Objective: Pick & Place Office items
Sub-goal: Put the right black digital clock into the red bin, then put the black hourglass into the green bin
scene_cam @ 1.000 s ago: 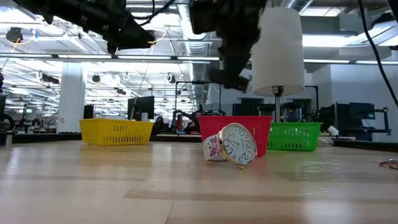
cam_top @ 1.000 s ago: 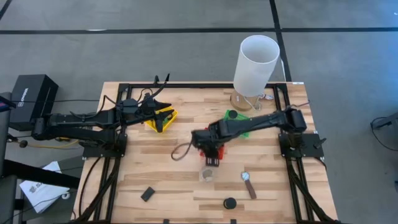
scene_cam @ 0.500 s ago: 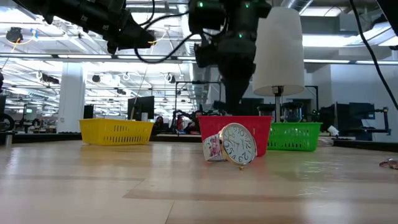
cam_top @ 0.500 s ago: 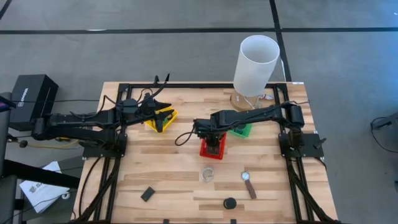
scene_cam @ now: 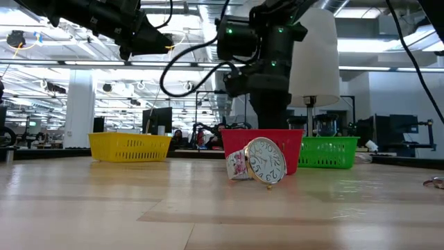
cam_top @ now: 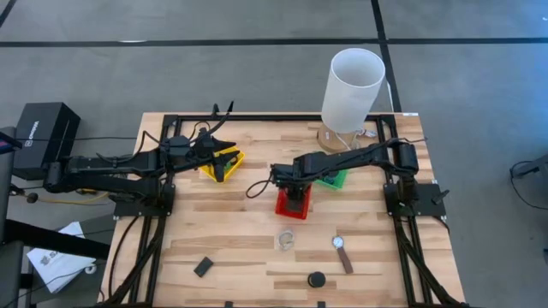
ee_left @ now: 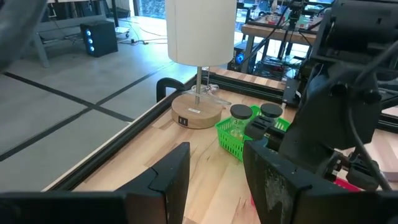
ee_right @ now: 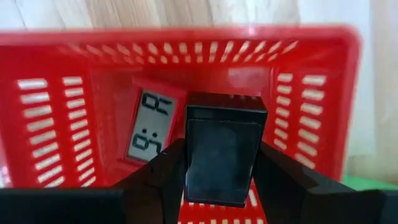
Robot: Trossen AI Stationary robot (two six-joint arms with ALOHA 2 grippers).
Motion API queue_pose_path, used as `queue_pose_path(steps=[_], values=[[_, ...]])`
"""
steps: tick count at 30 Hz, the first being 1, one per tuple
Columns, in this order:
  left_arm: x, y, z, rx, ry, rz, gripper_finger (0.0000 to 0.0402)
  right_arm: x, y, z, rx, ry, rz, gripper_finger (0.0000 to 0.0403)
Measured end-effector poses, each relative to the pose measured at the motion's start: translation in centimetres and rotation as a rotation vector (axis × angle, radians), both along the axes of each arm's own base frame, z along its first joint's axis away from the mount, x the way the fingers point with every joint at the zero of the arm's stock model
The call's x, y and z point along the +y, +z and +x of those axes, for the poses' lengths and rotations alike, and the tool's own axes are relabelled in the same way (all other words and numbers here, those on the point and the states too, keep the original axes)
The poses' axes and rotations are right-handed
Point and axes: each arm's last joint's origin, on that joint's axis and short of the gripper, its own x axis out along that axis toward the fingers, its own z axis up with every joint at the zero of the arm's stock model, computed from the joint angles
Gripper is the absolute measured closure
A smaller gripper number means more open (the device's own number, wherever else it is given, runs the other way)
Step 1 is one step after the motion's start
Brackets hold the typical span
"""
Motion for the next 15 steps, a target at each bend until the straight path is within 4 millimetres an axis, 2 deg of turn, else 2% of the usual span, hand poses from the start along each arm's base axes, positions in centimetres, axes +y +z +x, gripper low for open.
queue_pose_path(steps=[15], values=[[0.0, 0.0, 0.0, 0.0, 0.0, -0.001, 0.0259, 0.1, 0.0, 0.21, -0.021, -0.006, 0.004, 0.0202]])
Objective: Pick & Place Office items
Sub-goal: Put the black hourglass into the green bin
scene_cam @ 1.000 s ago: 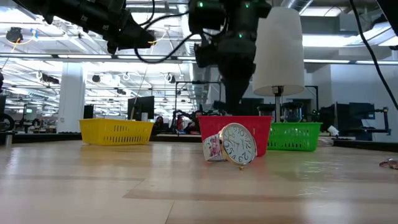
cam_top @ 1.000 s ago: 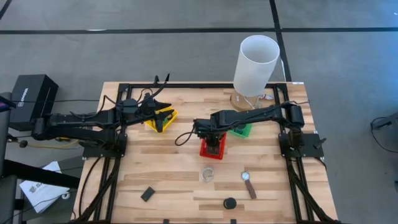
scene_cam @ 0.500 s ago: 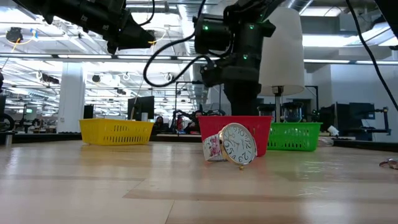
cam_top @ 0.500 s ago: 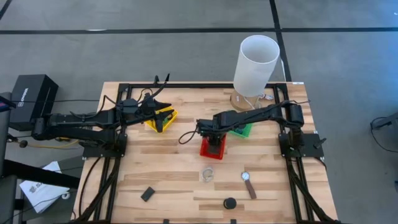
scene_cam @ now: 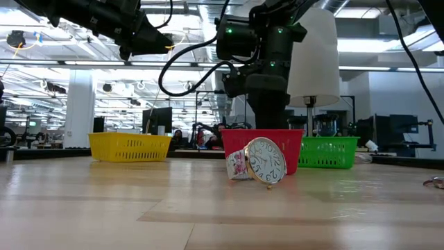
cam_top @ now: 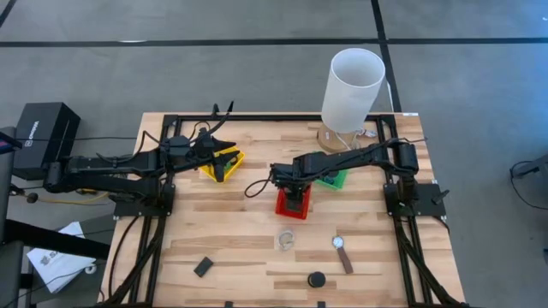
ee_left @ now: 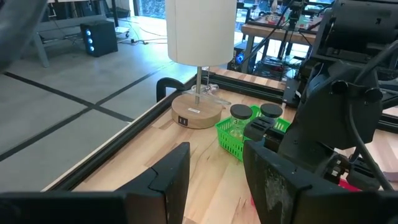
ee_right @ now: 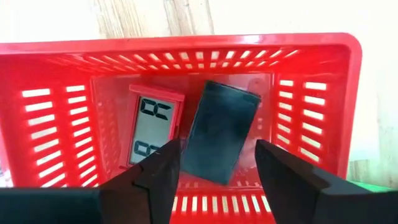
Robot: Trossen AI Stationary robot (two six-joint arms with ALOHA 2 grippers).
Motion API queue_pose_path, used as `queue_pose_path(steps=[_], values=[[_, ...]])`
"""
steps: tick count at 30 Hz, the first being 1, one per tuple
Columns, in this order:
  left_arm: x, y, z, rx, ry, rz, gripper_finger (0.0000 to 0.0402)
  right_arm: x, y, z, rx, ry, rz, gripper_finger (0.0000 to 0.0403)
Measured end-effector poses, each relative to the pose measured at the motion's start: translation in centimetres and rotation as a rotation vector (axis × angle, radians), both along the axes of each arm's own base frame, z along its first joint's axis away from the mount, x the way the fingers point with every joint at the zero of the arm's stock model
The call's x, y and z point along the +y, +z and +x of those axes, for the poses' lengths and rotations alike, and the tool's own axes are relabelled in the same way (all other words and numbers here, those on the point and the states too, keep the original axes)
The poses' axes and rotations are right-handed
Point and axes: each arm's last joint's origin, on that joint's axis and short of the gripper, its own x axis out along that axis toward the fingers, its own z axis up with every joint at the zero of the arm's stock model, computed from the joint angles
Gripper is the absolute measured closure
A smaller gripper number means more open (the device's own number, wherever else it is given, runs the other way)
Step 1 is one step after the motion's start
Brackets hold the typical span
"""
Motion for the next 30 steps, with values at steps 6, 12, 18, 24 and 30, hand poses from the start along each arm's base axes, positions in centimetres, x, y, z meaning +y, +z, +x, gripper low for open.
queue_pose_path(steps=[6, 12, 18, 24, 30], values=[[0.0, 0.0, 0.0, 0.0, 0.0, 0.0, 0.0259, 0.0, 0.0, 0.0, -0.001, -0.008, 0.002, 0.0181], [0.0, 0.0, 0.0, 0.0, 0.0, 0.0, 0.0259, 0.1, 0.0, 0.0, 0.0, -0.033, 0.01, 0.0181], [0.0, 0.0, 0.0, 0.0, 0.0, 0.0, 0.0259, 0.3, 1.2, 0.0, 0.014, -0.071, 0.018, 0.0182], [0.0, 0.0, 0.0, 0.0, 0.0, 0.0, 0.0259, 0.6, 2.6, 0.0, 0.044, -0.087, 0.021, 0.0182], [0.0, 0.0, 0.0, 0.0, 0.0, 0.0, 0.0259, 2.0, 3.3, 0.0, 0.066, -0.052, 0.02, 0.0182]])
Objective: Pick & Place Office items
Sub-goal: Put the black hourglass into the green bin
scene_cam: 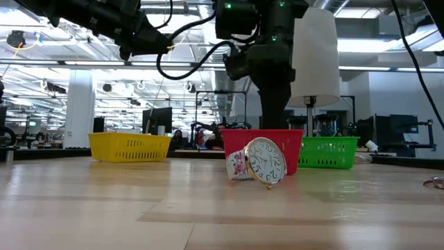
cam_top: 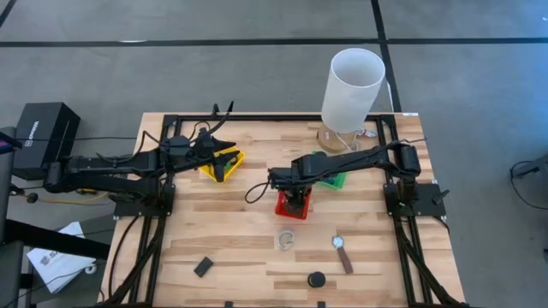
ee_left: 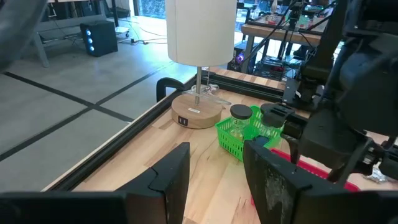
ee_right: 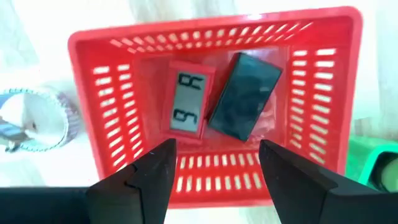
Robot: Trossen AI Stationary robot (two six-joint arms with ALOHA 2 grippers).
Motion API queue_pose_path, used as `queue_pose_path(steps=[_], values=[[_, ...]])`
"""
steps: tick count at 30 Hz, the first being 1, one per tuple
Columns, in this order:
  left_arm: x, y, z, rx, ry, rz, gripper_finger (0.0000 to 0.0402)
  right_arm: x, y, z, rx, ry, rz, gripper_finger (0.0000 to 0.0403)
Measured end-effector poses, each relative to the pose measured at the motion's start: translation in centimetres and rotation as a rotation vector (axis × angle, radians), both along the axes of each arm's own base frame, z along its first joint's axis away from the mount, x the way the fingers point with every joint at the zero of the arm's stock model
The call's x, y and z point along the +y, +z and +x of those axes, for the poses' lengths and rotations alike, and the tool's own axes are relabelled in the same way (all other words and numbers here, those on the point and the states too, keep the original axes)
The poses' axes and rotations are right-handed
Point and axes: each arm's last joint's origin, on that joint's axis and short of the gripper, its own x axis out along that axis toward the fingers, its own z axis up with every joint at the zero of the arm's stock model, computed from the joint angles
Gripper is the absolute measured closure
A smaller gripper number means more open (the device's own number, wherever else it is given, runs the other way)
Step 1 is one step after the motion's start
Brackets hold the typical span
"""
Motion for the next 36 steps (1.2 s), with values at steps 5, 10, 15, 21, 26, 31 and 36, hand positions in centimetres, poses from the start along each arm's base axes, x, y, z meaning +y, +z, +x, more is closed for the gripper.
queue_pose_path(steps=[5, 10, 15, 21, 26, 31, 36], values=[[0.0, 0.0, 0.0, 0.0, 0.0, 0.0, 0.0259, 1.0, 0.2, 0.0, -0.005, 0.026, -0.001, 0.0182], [0.0, 0.0, 0.0, 0.0, 0.0, 0.0, 0.0259, 2.1, 0.2, -0.4, 0.037, 0.056, -0.002, 0.0182], [0.0, 0.0, 0.0, 0.0, 0.0, 0.0, 0.0259, 3.3, 0.1, -1.0, 0.09, 0.088, -0.006, 0.0182], [0.0, 0.0, 0.0, 0.0, 0.0, 0.0, 0.0259, 4.9, 0.1, -1.5, 0.116, 0.123, -0.006, 0.0182], [0.0, 0.0, 0.0, 0.0, 0.0, 0.0, 0.0259, 6.0, 0.1, -2.1, 0.164, 0.107, -0.012, 0.0182], [0.0, 0.0, 0.0, 0.0, 0.0, 0.0, 0.0259, 7.0, 0.2, -3.1, 0.241, 0.081, -0.026, 0.0182], [0.0, 0.0, 0.0, 0.0, 0.0, -0.001, 0.0259, 8.4, 0.4, -3.8, 0.28, 0.114, -0.039, 0.0182]])
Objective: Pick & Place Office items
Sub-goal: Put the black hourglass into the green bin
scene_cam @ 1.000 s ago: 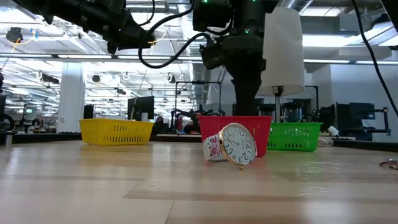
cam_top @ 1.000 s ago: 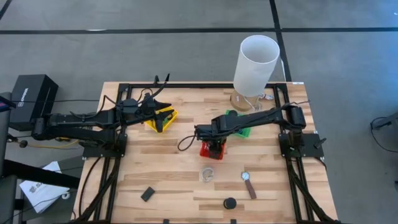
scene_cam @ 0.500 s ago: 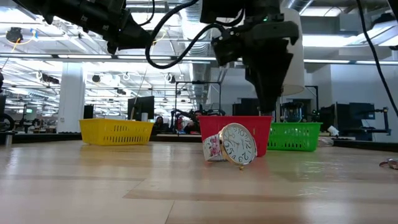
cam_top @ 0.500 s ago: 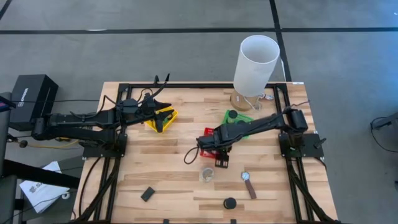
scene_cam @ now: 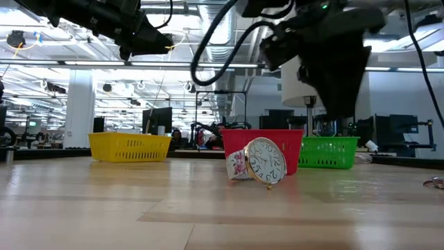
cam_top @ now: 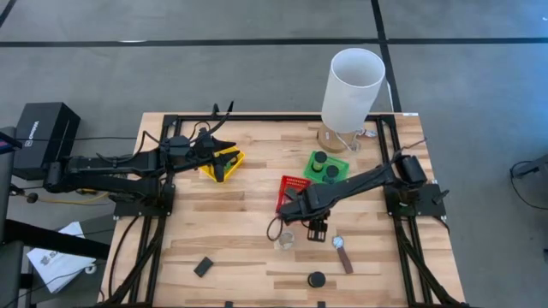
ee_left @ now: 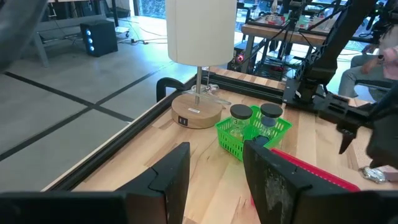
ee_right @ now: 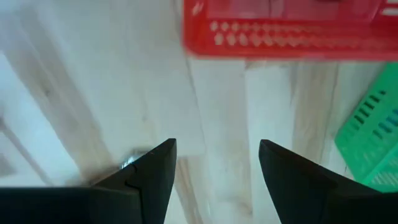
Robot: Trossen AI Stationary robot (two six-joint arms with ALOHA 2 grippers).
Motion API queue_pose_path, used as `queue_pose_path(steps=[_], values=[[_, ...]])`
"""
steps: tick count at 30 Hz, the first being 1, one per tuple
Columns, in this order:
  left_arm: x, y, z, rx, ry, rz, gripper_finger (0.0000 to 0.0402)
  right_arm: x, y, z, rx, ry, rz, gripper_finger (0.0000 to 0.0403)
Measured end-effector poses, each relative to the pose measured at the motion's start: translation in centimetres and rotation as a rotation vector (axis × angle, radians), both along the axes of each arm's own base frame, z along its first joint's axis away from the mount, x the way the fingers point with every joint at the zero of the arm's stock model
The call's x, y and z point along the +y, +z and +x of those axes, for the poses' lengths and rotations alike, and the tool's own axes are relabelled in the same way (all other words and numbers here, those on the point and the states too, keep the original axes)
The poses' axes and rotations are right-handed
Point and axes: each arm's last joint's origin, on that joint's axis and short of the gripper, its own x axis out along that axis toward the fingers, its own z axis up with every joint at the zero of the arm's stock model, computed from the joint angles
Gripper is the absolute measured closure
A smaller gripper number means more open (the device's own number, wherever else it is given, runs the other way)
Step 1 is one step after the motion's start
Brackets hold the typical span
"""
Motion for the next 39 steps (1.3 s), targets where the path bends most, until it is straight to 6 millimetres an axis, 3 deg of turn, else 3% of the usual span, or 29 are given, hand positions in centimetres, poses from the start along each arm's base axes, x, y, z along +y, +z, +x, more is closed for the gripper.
queue_pose_path(steps=[11, 17, 27, 32, 39], values=[[0.0, 0.0, 0.0, 0.0, 0.0, 0.0, 0.0259, 5.2, 3.3, -0.3, -0.108, 0.332, 0.06, 0.0182], [0.0, 0.0, 0.0, 0.0, 0.0, 0.0, 0.0259, 7.3, 5.5, -1.5, -0.226, 0.393, 0.129, 0.0182], [0.0, 0.0, 0.0, -0.001, 0.0, 0.0, 0.0259, 11.2, 9.5, -3.0, -0.553, 0.544, 0.248, 0.0182], [0.0, 0.0, 0.0, -0.001, 0.0, 0.0, 0.0259, 13.2, 8.4, -3.3, -0.618, 0.646, 0.329, 0.0182], [0.0, 0.0, 0.0, -0.001, 0.0, 0.0, 0.0259, 12.8, 5.4, -3.8, -0.51, 0.564, 0.374, 0.0182]])
